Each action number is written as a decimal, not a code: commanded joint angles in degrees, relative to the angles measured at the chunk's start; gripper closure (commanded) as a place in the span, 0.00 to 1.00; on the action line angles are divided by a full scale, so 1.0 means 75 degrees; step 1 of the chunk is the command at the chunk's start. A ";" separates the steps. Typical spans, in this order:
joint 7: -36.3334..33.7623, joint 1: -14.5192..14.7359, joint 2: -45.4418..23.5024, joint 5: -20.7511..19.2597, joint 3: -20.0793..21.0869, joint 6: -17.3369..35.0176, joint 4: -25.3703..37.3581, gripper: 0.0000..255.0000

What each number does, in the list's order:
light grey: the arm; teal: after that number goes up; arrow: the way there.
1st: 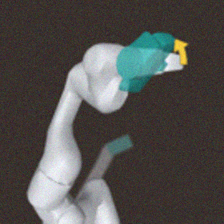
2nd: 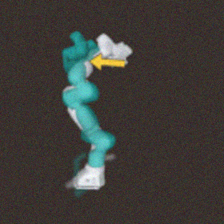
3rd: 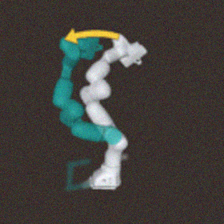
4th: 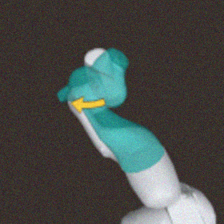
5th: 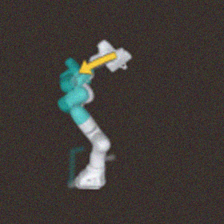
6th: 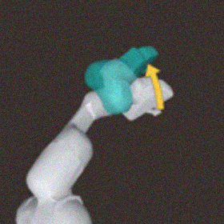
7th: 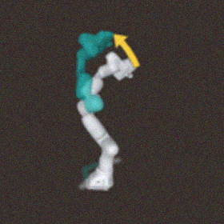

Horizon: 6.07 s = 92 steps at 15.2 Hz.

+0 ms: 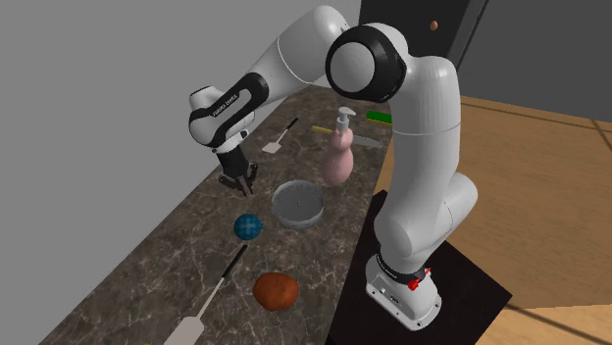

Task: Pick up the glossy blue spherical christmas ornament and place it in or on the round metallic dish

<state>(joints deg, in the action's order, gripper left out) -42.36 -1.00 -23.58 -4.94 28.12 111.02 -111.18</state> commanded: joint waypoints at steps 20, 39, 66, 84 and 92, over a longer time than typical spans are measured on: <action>0.9957 -0.2155 0.2796 0.4896 0.2190 0.1754 -0.3276 0.00; 0.9881 -0.1976 0.2359 0.4851 0.2294 0.2440 -0.3510 1.00; 0.9675 -0.2146 0.4482 0.5491 0.1989 -0.0304 -0.2644 1.00; 1.2854 -0.2908 0.6277 0.4826 0.0051 -0.1417 -0.4056 0.00; 1.7411 -0.1502 0.7964 0.5834 -0.0347 0.1442 -0.6886 0.00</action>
<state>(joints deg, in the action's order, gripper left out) 86.94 -12.62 36.31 38.32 25.45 120.49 -162.03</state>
